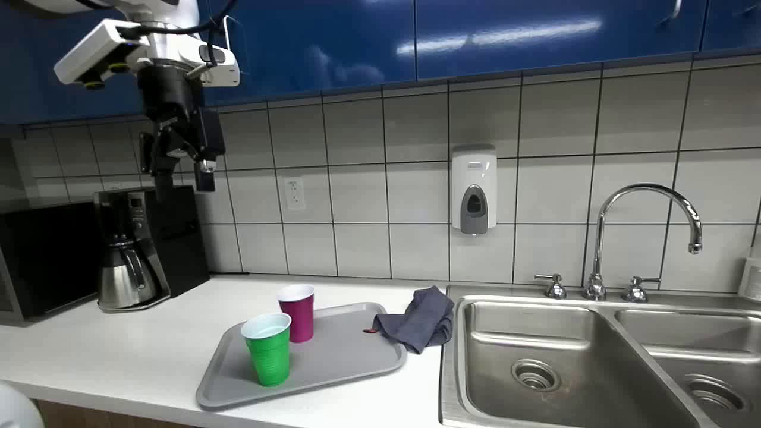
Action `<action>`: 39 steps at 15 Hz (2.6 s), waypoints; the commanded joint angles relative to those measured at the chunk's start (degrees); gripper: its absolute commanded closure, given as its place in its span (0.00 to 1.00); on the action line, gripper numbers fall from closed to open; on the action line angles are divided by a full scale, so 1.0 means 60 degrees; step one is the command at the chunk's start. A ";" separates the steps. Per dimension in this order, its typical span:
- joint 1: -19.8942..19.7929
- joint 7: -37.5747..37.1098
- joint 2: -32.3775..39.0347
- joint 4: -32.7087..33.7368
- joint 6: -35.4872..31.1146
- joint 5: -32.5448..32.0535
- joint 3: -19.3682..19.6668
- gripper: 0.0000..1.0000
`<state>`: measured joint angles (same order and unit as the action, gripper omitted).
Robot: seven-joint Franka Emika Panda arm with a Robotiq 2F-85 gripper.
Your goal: Move the cups to the counter
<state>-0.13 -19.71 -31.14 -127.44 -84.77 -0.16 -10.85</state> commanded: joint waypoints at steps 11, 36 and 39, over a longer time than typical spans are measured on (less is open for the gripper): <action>0.0117 -0.0046 0.0023 0.0026 0.0021 -0.0041 0.0090 0.00; -0.0309 -0.0889 0.0931 -0.1888 -0.5025 -0.0578 0.0257 0.00; -0.0368 -0.1077 0.1383 -0.2044 -0.5707 -0.0644 0.0297 0.00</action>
<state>-1.68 -23.78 -25.03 -139.01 -115.34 -2.50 -9.04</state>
